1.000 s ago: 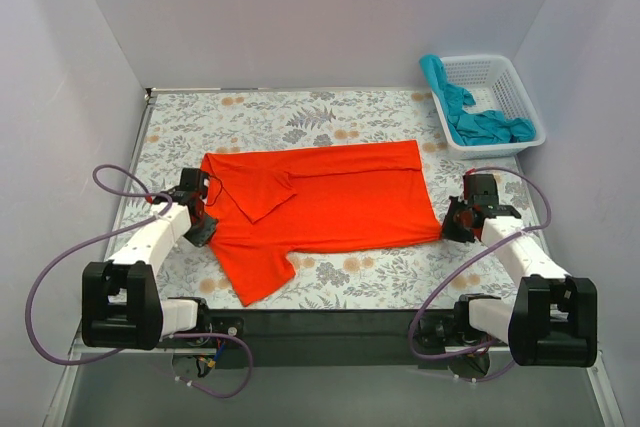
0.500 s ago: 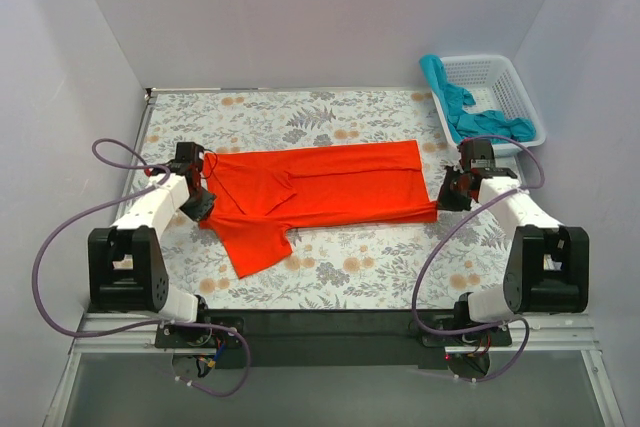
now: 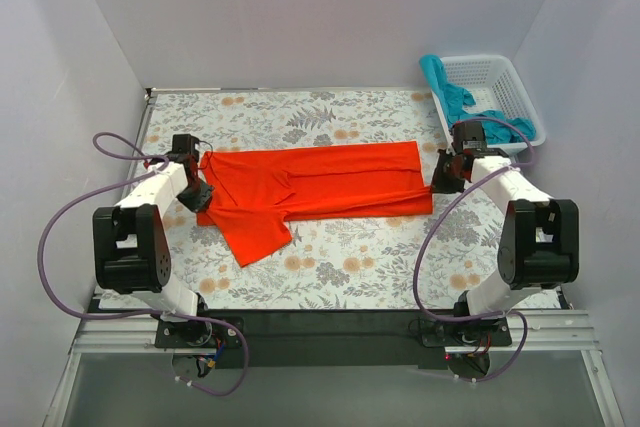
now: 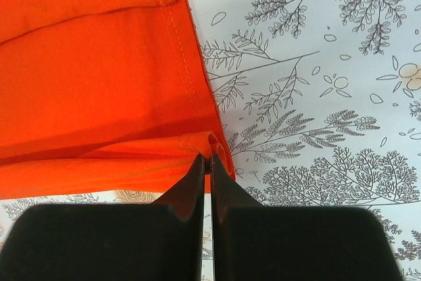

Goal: Fold and stack the t-shirts
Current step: Fold the tshirt

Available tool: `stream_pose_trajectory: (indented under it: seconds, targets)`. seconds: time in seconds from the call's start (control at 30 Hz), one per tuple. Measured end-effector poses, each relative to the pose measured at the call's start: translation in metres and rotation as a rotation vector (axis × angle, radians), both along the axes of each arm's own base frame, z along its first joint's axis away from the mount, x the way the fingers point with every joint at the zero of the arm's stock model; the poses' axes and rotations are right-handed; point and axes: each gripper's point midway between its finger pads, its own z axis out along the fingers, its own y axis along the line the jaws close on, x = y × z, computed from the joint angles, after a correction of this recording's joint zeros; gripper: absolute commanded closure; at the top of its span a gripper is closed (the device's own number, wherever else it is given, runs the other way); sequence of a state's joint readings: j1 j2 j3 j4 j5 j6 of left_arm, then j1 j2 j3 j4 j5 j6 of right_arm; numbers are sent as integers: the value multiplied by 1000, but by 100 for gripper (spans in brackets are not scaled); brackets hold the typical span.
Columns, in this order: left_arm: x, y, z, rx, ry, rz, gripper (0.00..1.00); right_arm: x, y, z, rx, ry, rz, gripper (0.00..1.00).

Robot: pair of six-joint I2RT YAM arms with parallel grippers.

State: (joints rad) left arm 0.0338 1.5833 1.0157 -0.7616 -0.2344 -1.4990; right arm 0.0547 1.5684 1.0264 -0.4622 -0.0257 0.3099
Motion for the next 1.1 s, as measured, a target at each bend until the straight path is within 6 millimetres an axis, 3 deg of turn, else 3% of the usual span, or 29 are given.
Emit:
stream_pose_trajectory:
  seconds: [0.3,0.67,1.1]
  targets:
    - [9,5,5,-14,-34,21,100,18,-1,-3,-13,5,-7,99]
    - [24,4,-5,-31,-41,10,100,26,-1,-18,-14,19,-7,99]
    - [35,5,-3,-27,-89,7,96,38,4,-26,3,-9,-6,99]
